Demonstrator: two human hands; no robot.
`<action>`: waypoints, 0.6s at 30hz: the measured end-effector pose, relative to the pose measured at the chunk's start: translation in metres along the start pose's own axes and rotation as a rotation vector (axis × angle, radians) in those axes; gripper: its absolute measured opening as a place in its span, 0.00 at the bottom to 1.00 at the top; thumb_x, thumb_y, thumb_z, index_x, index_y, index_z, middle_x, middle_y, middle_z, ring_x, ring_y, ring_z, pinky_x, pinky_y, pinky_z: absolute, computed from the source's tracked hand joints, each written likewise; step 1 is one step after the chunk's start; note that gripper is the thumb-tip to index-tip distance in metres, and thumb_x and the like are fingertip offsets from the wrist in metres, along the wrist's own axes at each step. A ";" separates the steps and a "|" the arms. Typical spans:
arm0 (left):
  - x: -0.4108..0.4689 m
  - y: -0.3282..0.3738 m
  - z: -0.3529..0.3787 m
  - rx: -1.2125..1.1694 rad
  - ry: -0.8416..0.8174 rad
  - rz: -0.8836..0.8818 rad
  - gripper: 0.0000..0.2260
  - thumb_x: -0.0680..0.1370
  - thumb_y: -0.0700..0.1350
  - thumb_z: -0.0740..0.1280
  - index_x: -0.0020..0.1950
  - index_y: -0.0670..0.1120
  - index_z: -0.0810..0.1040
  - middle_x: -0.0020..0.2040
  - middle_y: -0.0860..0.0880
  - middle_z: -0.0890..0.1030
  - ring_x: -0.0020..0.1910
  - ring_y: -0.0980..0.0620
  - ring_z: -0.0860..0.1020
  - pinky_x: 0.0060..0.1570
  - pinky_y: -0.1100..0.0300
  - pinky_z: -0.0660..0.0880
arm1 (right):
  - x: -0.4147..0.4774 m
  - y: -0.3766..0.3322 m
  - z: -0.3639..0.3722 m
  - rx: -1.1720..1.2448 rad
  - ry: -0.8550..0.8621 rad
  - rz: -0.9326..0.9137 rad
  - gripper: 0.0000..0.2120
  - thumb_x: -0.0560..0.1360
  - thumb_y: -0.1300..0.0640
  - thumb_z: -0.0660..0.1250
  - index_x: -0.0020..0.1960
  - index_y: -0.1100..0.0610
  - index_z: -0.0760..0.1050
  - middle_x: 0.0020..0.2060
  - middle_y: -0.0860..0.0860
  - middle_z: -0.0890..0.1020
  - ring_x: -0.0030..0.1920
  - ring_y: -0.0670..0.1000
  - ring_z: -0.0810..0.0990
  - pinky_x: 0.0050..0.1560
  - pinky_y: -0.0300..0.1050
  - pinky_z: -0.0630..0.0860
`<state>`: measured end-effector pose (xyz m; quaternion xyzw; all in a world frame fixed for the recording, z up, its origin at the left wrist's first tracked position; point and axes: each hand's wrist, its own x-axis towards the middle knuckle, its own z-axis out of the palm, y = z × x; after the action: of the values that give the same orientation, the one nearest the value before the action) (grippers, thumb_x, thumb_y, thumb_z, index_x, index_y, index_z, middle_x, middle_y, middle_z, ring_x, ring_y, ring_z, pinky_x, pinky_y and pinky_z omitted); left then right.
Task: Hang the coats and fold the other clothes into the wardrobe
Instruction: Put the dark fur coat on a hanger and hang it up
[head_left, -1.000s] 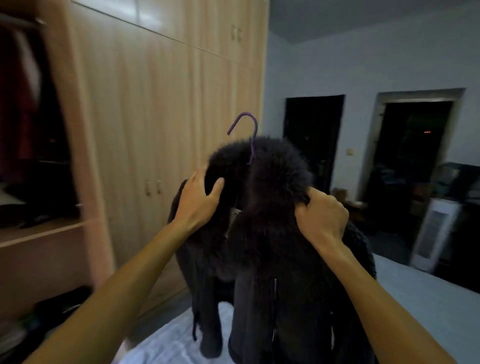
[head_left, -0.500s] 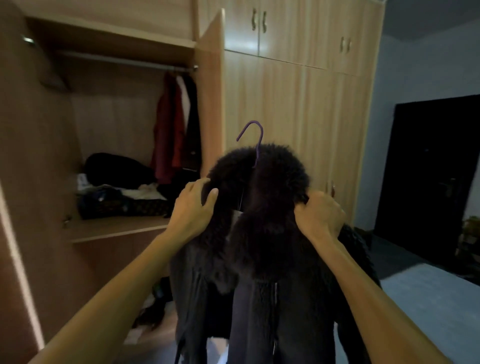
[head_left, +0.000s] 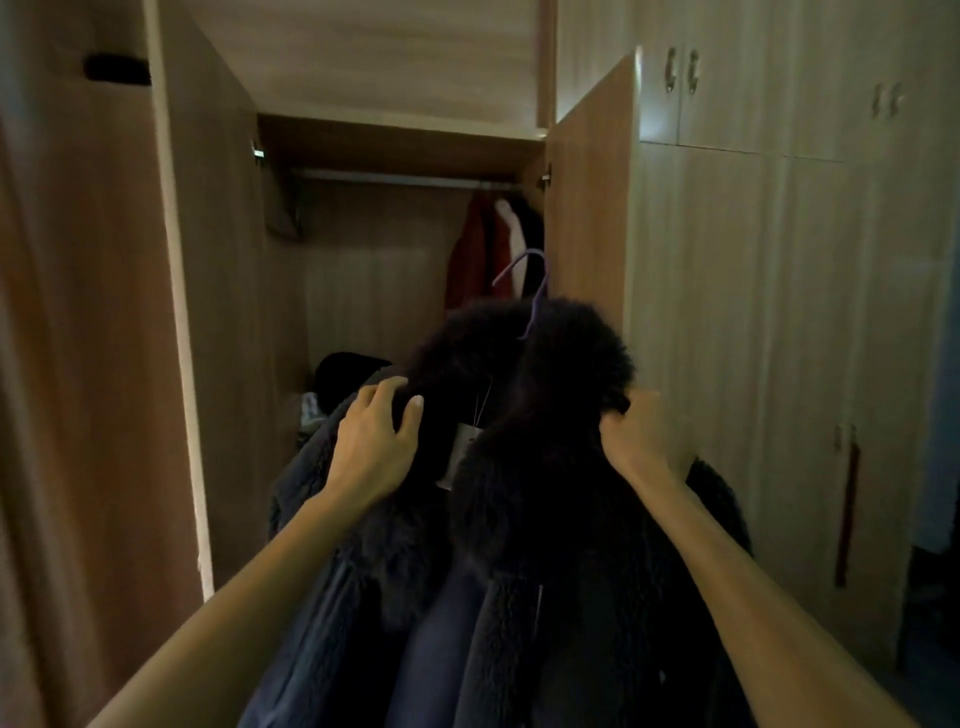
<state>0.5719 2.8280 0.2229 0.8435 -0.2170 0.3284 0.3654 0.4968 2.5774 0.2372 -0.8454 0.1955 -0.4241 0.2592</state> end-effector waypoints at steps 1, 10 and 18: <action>0.011 -0.010 0.002 0.017 0.020 -0.001 0.21 0.81 0.56 0.56 0.71 0.48 0.66 0.68 0.46 0.69 0.62 0.45 0.72 0.57 0.51 0.71 | 0.010 -0.005 0.013 0.031 -0.011 -0.006 0.06 0.73 0.55 0.62 0.43 0.55 0.77 0.33 0.53 0.79 0.33 0.56 0.78 0.34 0.50 0.78; 0.134 -0.085 0.075 0.084 0.120 -0.003 0.22 0.81 0.55 0.56 0.73 0.48 0.62 0.70 0.45 0.65 0.63 0.44 0.71 0.56 0.55 0.69 | 0.140 -0.019 0.128 0.114 0.029 -0.052 0.05 0.75 0.56 0.62 0.40 0.51 0.73 0.30 0.49 0.74 0.29 0.52 0.71 0.35 0.43 0.68; 0.287 -0.107 0.123 0.127 0.209 0.069 0.20 0.81 0.54 0.57 0.70 0.48 0.64 0.67 0.44 0.68 0.60 0.44 0.72 0.53 0.57 0.68 | 0.293 -0.057 0.209 0.185 0.058 -0.121 0.05 0.75 0.55 0.63 0.44 0.53 0.77 0.37 0.53 0.79 0.37 0.56 0.76 0.40 0.49 0.76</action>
<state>0.8835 2.7669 0.3133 0.8183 -0.1856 0.4399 0.3202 0.8397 2.5182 0.3464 -0.8153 0.1116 -0.4797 0.3045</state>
